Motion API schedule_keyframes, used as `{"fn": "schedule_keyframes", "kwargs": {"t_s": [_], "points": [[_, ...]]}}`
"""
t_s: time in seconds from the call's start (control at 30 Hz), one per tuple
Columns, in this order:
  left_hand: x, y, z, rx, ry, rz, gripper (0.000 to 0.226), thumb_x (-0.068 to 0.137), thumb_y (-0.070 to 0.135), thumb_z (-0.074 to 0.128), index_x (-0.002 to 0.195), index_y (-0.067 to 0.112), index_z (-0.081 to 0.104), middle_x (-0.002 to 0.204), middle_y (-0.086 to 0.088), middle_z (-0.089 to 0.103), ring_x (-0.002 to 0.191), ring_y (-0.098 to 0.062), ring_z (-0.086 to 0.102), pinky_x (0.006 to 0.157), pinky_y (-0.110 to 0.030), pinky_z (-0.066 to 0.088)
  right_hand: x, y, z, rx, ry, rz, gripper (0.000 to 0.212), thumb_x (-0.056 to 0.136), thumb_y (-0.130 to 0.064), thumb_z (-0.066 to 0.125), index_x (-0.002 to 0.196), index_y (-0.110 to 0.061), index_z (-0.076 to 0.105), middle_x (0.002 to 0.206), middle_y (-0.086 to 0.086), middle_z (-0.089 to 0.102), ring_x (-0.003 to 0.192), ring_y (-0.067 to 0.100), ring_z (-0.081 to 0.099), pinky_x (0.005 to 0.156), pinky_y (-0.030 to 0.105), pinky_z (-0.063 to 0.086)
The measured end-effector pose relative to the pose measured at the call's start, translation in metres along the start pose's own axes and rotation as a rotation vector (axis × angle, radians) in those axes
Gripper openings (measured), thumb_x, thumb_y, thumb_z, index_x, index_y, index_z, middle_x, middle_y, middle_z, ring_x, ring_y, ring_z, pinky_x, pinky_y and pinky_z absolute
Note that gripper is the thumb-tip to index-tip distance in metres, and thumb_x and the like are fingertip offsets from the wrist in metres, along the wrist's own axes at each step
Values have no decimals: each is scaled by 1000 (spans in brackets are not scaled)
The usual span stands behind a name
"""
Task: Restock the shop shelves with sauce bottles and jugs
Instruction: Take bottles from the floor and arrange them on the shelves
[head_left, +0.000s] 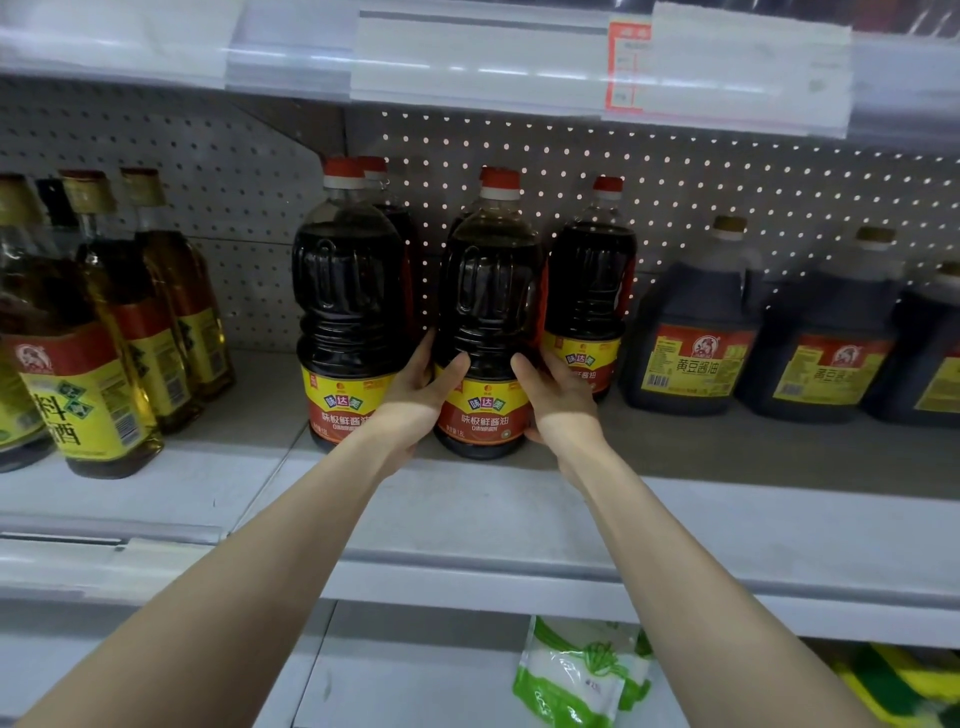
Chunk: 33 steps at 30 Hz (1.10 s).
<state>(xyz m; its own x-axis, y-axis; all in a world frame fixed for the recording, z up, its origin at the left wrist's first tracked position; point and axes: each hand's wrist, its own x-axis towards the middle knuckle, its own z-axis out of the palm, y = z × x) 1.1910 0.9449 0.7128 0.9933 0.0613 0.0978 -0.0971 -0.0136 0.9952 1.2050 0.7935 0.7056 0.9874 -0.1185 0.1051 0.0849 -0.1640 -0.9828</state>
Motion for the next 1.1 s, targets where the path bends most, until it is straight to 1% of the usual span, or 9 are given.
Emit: {"fn": "schedule_keyframes", "kwargs": {"t_s": [0.27,0.4,0.47,0.53,0.67,0.73,0.87,1.0,1.1], "points": [[-14,8,5,56,42,13,63,96,36,53,150,35,22,152,2,36,136,-22,38,110,-47,37,-15,-15,-8,159,-81,91,54,93,-35,59,144,-31,40,145,-1,46,128,23,47,89,38,49],[-40,14,4,67,57,27,48,98,26,52,143,23,37,129,7,53,124,-15,49,98,-30,41,-36,-14,-13,206,-57,70,54,91,-31,64,141,-28,45,139,-6,52,125,20,50,95,38,48],[-58,15,3,105,65,38,44,97,25,54,138,15,44,121,9,58,118,-12,54,93,-26,43,-52,-16,-20,192,-65,11,50,92,-28,63,139,-23,48,121,-15,58,117,14,53,101,40,47],[-78,14,2,138,91,6,47,94,30,58,137,14,46,118,5,60,114,-13,56,95,-30,46,-70,-18,-27,165,-104,-26,45,94,-24,61,137,-19,50,108,-17,58,112,11,54,100,38,47],[-126,7,10,186,136,-55,51,91,38,60,136,17,47,117,-1,60,109,-16,58,95,-36,49,-112,-14,-41,130,-194,15,46,93,-31,62,136,-21,50,119,-7,59,113,13,57,82,26,49],[-151,0,14,200,141,-82,49,91,38,60,134,17,49,118,-4,61,107,-18,60,93,-38,50,-131,-6,-47,93,-210,15,47,91,-33,63,135,-22,52,122,-4,62,108,12,61,81,26,51],[-193,-22,19,192,139,-142,45,90,37,62,129,17,53,113,-4,64,106,-18,62,95,-38,50,-166,13,-58,108,-211,61,35,91,-30,63,124,-20,58,105,-1,67,91,12,66,84,30,52],[-224,-55,22,151,159,-213,35,91,28,63,121,12,57,105,-5,67,105,-21,64,94,-34,48,-196,48,-61,138,-210,108,22,92,-26,63,113,-20,62,93,-3,69,84,13,65,76,28,50],[-244,-95,18,169,129,-287,43,88,39,65,122,14,56,109,-6,67,104,-19,64,94,-37,49,-217,89,-59,132,-222,160,9,92,-25,62,100,-27,62,87,-6,69,76,9,65,70,25,48]]}}
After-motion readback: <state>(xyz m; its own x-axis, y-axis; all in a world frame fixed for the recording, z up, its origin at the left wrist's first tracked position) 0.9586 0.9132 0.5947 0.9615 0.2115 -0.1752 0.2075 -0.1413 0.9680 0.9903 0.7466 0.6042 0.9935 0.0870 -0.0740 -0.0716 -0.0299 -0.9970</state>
